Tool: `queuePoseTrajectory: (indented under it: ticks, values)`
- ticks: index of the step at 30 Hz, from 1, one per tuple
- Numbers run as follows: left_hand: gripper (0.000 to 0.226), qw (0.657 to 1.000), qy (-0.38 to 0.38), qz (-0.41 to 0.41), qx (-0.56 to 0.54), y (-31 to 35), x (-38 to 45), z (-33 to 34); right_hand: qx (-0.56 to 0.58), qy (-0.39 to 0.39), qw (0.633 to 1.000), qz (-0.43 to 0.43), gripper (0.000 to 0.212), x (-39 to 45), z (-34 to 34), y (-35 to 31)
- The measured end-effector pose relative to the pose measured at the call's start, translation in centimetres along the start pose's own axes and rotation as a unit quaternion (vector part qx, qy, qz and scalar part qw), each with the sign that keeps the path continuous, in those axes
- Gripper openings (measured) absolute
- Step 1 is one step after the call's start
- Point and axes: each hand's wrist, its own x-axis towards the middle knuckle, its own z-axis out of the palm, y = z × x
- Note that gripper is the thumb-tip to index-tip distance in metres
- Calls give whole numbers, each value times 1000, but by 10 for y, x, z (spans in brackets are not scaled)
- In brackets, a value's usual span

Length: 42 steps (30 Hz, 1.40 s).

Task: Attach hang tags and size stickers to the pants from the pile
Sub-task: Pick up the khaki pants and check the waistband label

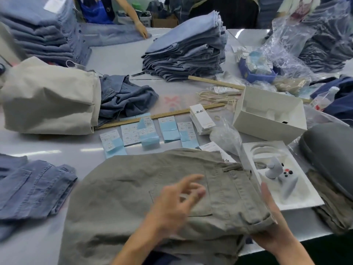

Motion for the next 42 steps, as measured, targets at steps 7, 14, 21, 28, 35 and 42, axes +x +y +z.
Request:
queuePoseTrajectory:
  ticks: [7,14,21,28,35,42]
  values:
    - [66,817,299,-441,222,-132,-78,-158,-325,33,945,9,44,21,23,-20]
    - [25,855,345,-253,294,-115,-102,-141,-454,52,874,-165,41,9,57,-39]
    - [27,865,451,-172,139,-95,-111,-147,-391,45,909,-137,46,9,39,-96]
    - [35,868,295,-314,-246,-128,-147,-117,-254,3,967,-35,48,18,-3,-40]
    - [81,945,242,-221,-2,-114,-150,-115,-433,5,889,-149,63,4,-12,-36]
    - [37,854,373,-27,360,-91,-135,-68,-642,138,714,-243,37,-6,-12,-20]
